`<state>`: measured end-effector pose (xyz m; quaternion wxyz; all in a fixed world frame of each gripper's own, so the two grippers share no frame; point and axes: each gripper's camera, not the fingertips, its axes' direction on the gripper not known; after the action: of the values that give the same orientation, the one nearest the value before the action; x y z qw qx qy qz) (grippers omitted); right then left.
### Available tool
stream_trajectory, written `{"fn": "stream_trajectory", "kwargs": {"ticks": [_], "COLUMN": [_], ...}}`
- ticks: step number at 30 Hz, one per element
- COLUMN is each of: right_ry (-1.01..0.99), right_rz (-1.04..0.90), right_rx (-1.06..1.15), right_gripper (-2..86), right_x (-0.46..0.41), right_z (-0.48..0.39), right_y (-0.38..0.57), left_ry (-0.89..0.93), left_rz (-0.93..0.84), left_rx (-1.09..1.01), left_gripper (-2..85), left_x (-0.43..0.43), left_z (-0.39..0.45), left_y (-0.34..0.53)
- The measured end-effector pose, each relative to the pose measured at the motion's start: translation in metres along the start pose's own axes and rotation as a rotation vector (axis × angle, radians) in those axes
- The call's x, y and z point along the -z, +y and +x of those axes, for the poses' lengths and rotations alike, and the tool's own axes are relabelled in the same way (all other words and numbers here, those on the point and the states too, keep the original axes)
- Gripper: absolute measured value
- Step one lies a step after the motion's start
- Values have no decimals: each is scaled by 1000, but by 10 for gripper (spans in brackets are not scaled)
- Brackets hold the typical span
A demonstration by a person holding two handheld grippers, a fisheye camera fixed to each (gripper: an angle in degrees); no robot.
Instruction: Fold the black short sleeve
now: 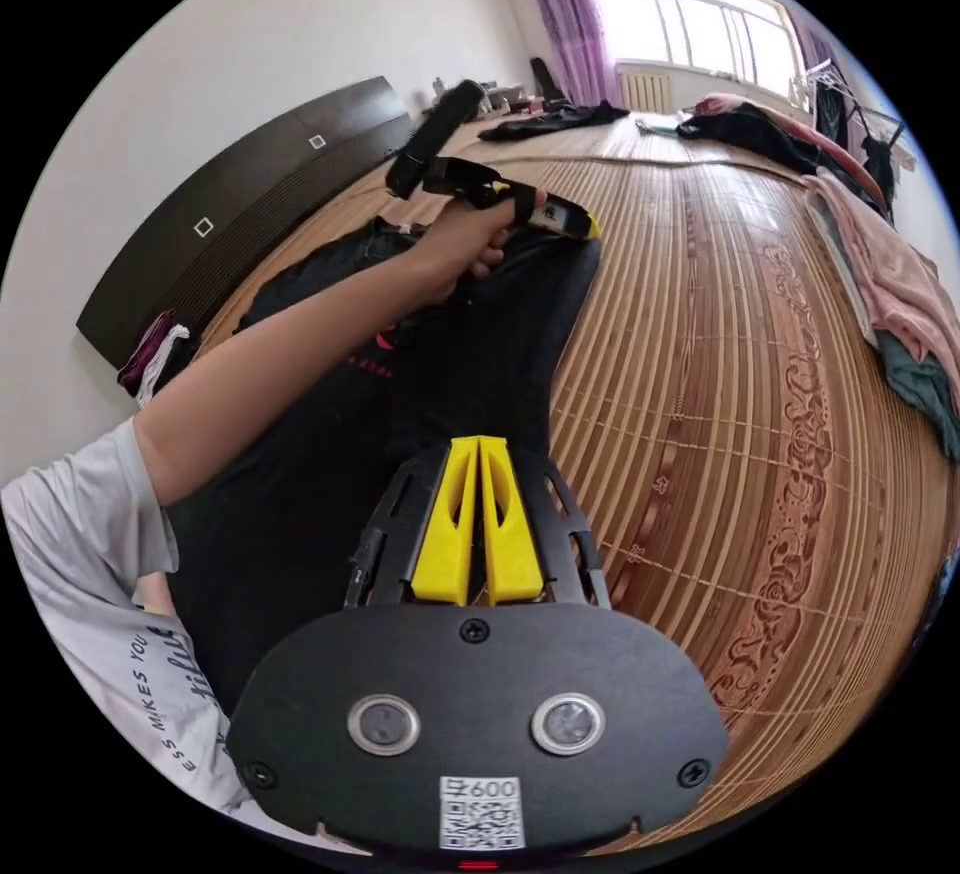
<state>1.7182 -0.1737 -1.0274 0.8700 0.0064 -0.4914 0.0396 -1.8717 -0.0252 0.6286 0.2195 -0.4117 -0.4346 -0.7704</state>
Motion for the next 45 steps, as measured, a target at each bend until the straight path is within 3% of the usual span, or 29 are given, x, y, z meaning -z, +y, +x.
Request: {"fn": "stream_trajectory", "kwargs": {"ticks": [4,7,10,18,22,25,29,33,35,37,41,43,45], "right_ry": [-63,-163,-56,-137,15,-6,-63,116,191,192,143,134,129], "right_rz": [92,46,-78,-84,83,-132,-117,54,125,34,35,39,42], "right_rx": [-40,25,85,183,0,64,133,46,-23,-120,-157,-166,-164], "right_gripper": [-9,-9,-9,-8,-8,-8,-8,-8,-8,-8,-8,-8,-8], "right_x": [3,-19,-53,-50,-53,-98,-97,-96,-112,-137,-165,-178,-191], "right_z": [10,-5,-21,-15,21,26,35,60,82,104,124,131,135], "right_y": [12,12,18,54,71,84,112,135,151,155,179,189,199], "left_ry": [-14,-30,-68,-104,-78,-87,-108,-94,-121,-186,-339,-469,-470], "left_rz": [3,4,7,12,14,15,17,30,56,88,249,319,344], "left_rx": [-8,-15,-33,-53,-41,-45,-56,-55,-63,-87,-465,-478,-444], "left_gripper": [1,1,1,1,1,1,2,5,9,15,22,30,36], "left_x": [-11,-18,-26,-47,-57,-65,-74,-79,-79,-73,-30,-2,36], "left_z": [-20,-31,-37,-59,-76,-79,-79,-79,-71,-55,39,66,77], "left_y": [30,55,82,164,215,256,319,379,423,457,550,591,631]}}
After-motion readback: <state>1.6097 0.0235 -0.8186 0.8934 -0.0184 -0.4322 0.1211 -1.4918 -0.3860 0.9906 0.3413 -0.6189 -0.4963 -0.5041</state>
